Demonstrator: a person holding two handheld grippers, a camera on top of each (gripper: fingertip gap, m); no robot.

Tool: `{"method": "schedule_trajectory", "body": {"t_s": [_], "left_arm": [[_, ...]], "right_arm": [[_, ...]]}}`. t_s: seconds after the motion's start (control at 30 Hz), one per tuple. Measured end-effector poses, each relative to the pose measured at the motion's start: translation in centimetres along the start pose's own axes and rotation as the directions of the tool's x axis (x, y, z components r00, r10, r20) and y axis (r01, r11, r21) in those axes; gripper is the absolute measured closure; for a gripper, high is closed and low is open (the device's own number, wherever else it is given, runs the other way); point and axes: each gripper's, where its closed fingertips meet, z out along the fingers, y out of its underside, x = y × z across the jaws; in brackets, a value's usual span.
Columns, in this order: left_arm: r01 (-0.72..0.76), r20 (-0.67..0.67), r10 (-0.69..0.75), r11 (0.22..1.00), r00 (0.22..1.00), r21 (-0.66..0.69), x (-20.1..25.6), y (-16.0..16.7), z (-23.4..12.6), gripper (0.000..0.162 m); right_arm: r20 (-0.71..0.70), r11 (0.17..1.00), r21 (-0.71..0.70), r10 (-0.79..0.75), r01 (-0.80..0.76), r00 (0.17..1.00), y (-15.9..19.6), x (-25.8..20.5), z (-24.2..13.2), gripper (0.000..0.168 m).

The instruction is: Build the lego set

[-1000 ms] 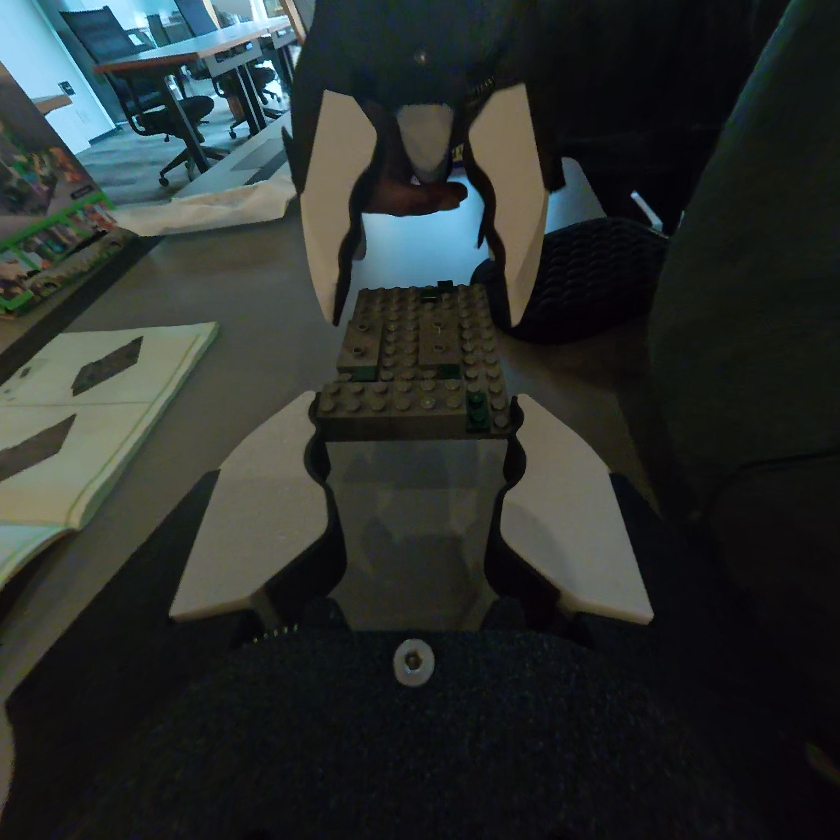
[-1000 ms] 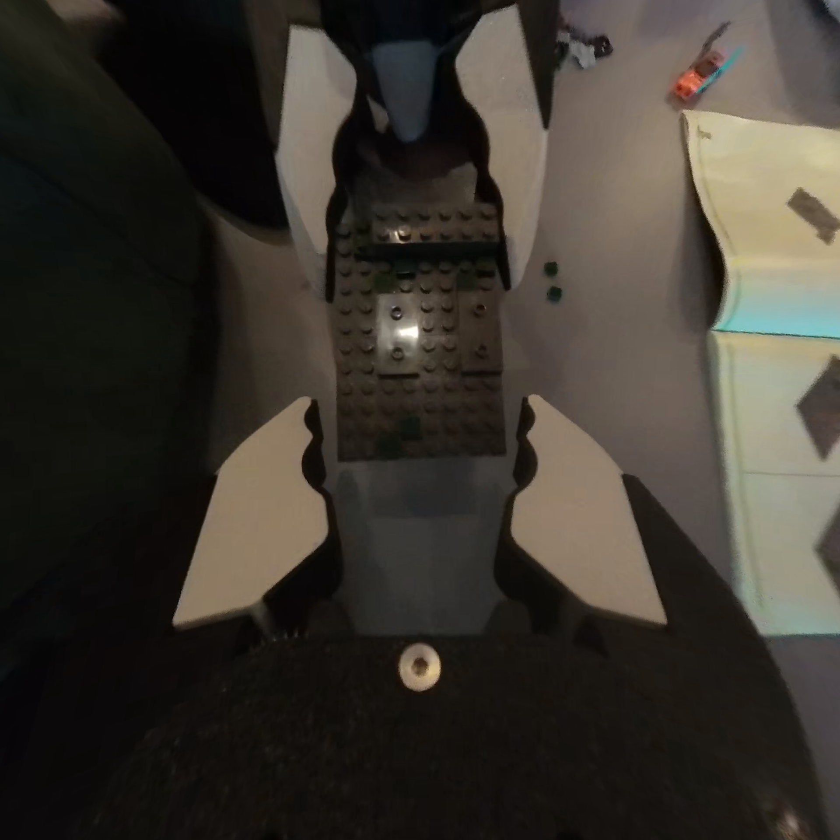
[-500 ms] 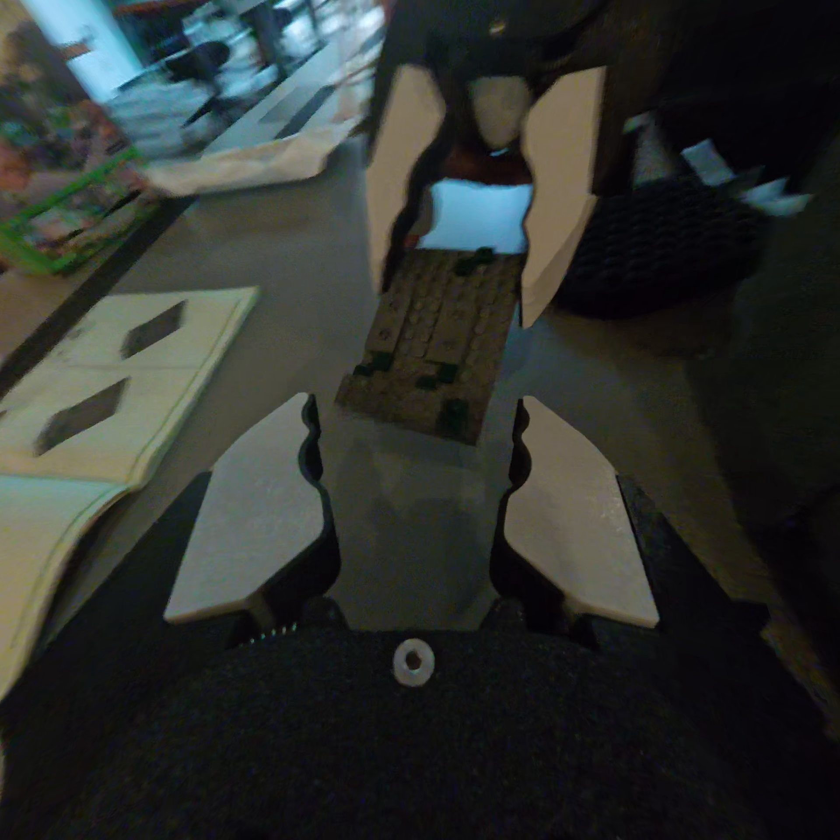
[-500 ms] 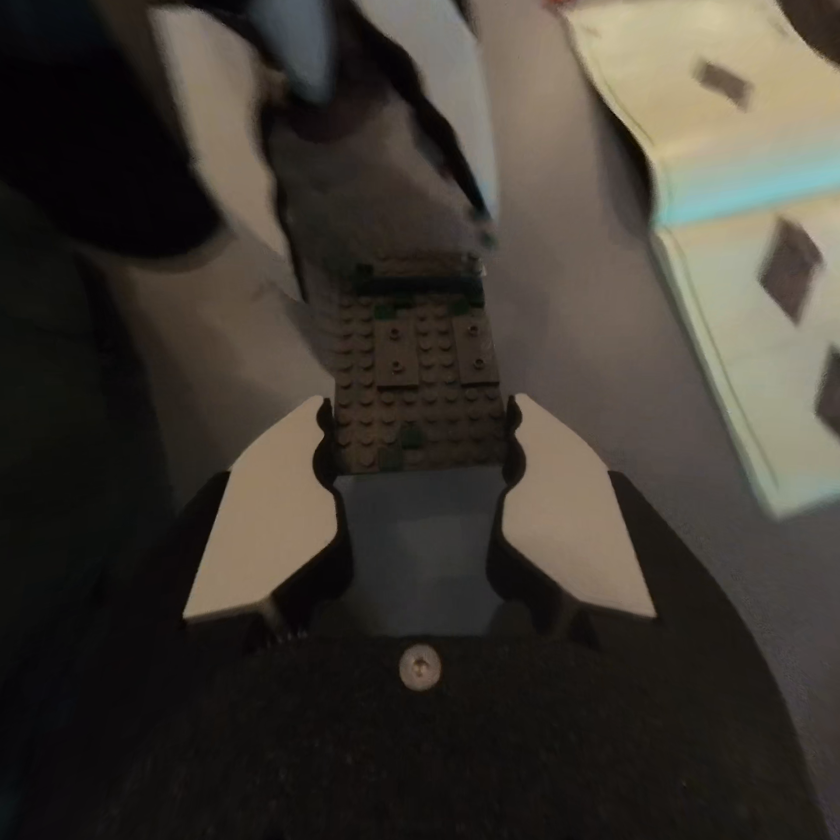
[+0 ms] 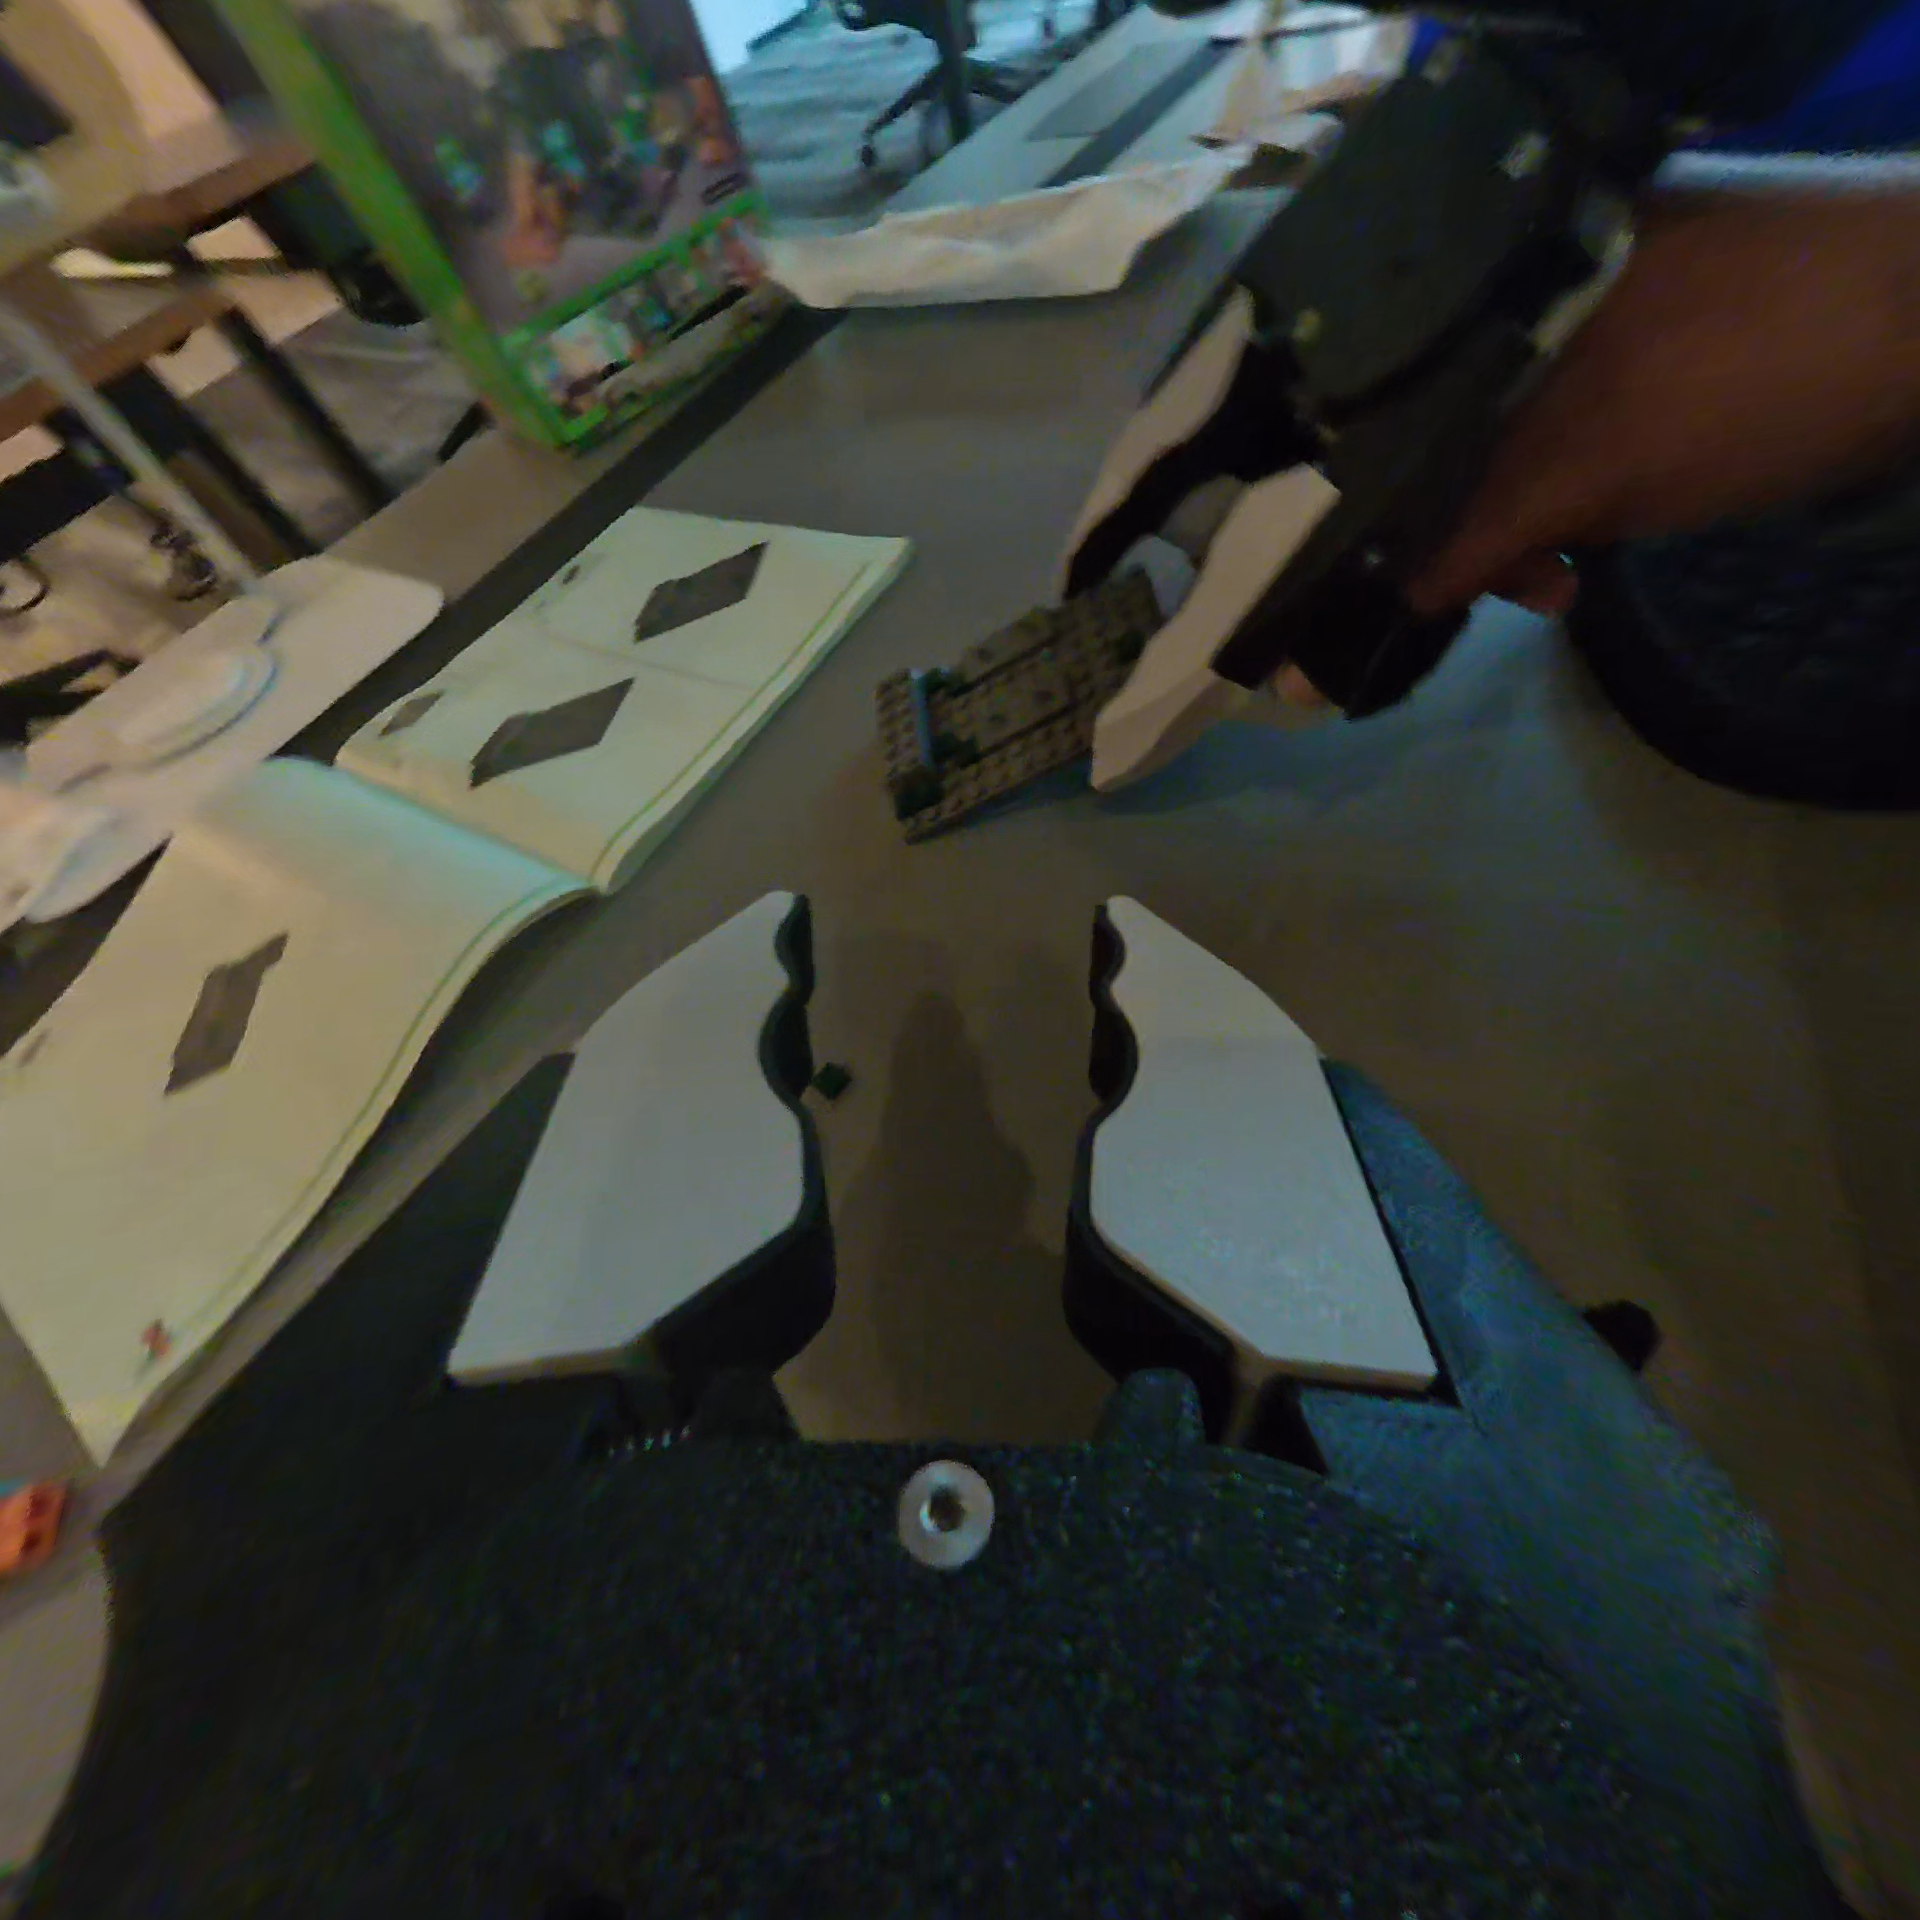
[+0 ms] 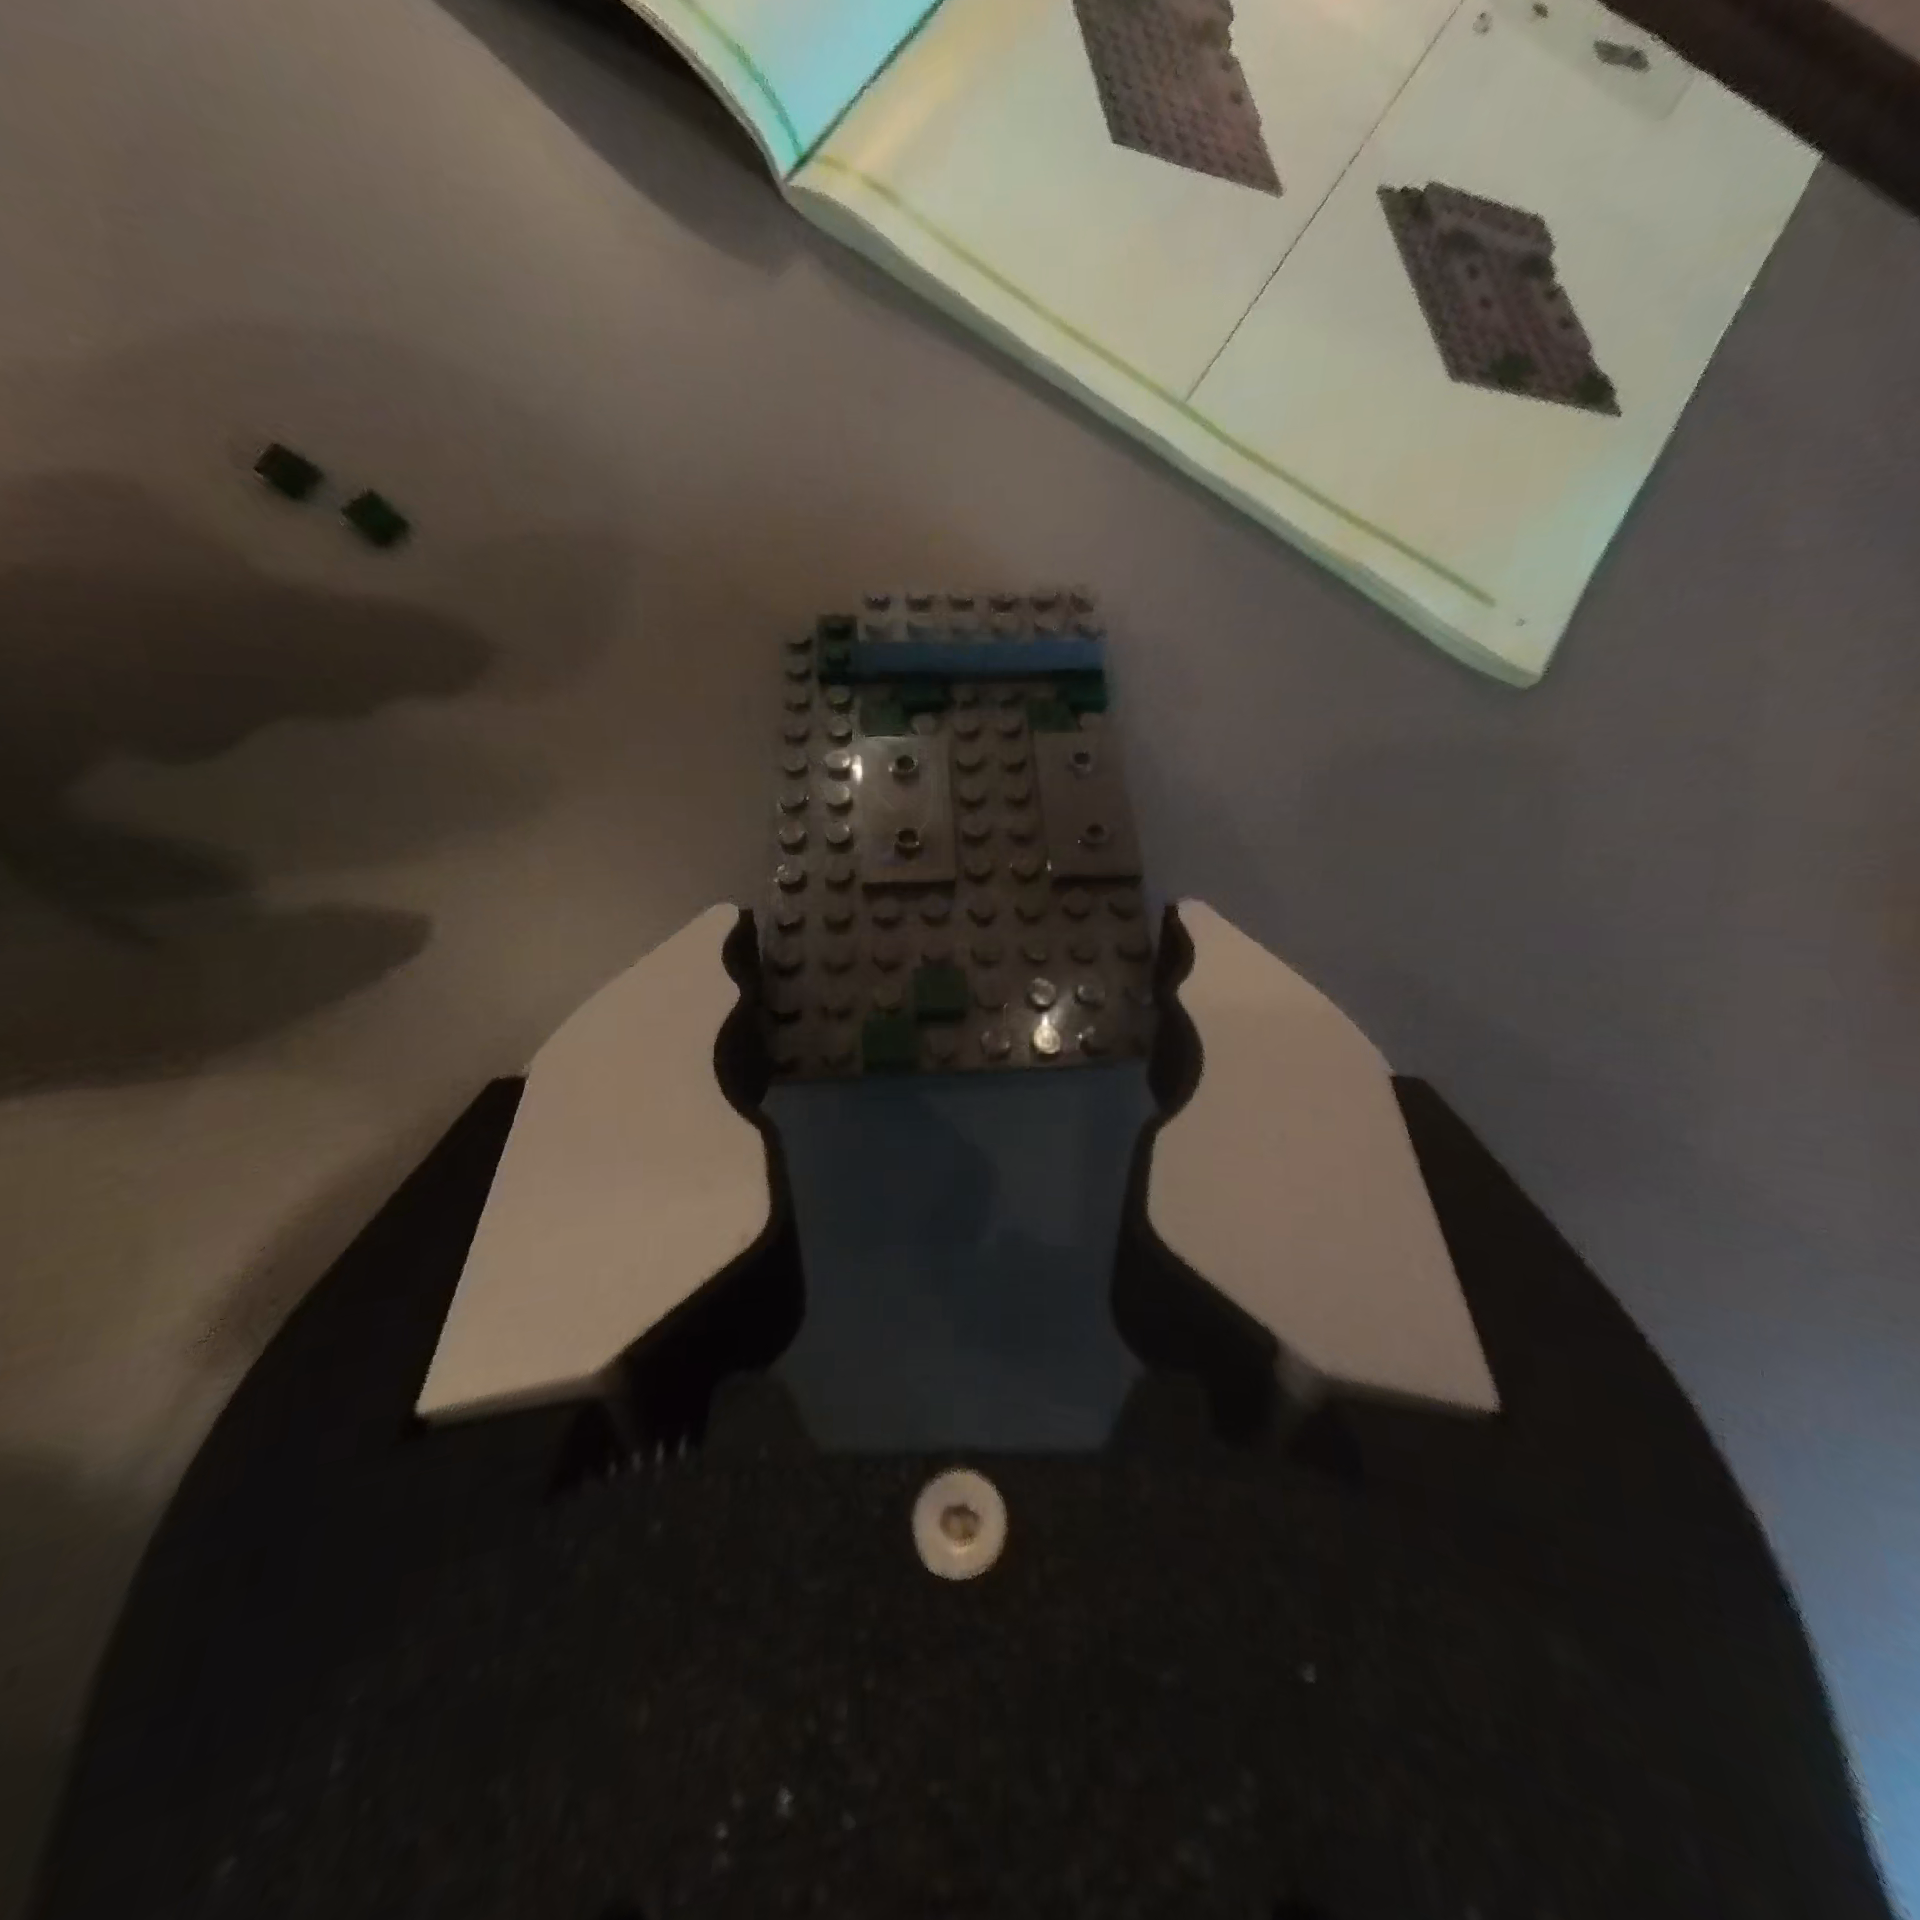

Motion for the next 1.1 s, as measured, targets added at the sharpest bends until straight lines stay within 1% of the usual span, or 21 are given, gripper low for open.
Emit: {"method": "schedule_trajectory", "body": {"t_s": [0.17,0.3,0.37,0.4,0.47,0.5,0.57,0.67,0.77,0.87,0.93,1.0,1.1], "left_arm": [[0.053,0.052,-0.053,0.999,0.997,-0.002,-0.6,0.5,-0.7,0.121],[0.065,0.065,-0.064,0.998,0.996,-0.018,-0.2,1.1,-0.6,0.125],[0.054,0.064,-0.052,0.998,0.997,-0.027,0.2,1.2,-0.4,0.125],[0.048,0.065,-0.046,0.998,0.997,-0.032,0.4,1.2,-0.3,0.125],[0.04,0.057,-0.037,0.998,0.998,-0.043,0.9,1.4,-0.2,0.126],[0.038,0.052,-0.036,0.998,0.998,-0.045,1.1,1.5,-0.1,0.127],[0.038,0.045,-0.035,0.998,0.998,-0.051,1.3,1.5,0.2,0.129],[0.036,0.039,-0.034,0.998,0.999,-0.048,1.5,1.4,0.5,0.133],[0.023,0.072,-0.02,0.999,0.997,-0.048,1.1,1.7,0.5,0.137],[0.045,0.112,-0.039,0.998,0.993,-0.049,0.4,1.9,0.2,0.142],[0.065,0.134,-0.059,0.997,0.989,-0.04,0.1,2.0,0.0,0.148],[0.073,0.159,-0.067,0.997,0.985,-0.032,-0.2,2.0,-0.2,0.153],[0.1,0.179,-0.095,0.995,0.979,-0.015,-0.8,1.9,-0.3,0.159]], "right_arm": [[0.022,1.0,-0.007,0.021,-0.021,1.0,0.9,-0.8,0.0,0.095],[0.07,0.999,-0.003,0.032,-0.032,0.997,1.2,-1.8,-0.5,0.083],[0.121,0.999,0.032,0.014,-0.018,0.993,0.8,-2.4,-1.3,0.081],[0.152,0.998,0.067,-0.033,0.023,0.988,0.4,-2.5,-2.0,0.084],[0.201,0.979,0.128,-0.181,0.157,0.963,-0.6,-1.9,-3.3,0.103],[0.206,0.962,0.144,-0.26,0.233,0.943,-1.0,-1.2,-3.8,0.109],[0.226,0.909,0.161,-0.412,0.384,0.883,-2.1,0.4,-4.1,0.111],[0.307,0.808,0.203,-0.589,0.553,0.747,-3.7,1.1,-3.5,0.116],[0.36,0.697,0.209,-0.707,0.686,0.608,-4.6,1.1,-1.6,0.118],[0.432,0.606,0.194,-0.759,0.772,0.487,-4.2,0.6,0.9,0.124],[0.488,0.565,0.184,-0.763,0.804,0.425,-3.7,0.2,2.3,0.125],[0.536,0.555,0.2,-0.752,0.807,0.384,-3.4,-0.4,3.2,0.125],[0.577,0.572,0.209,-0.727,0.793,0.372,-3.5,-0.7,4.2,0.128]]}}
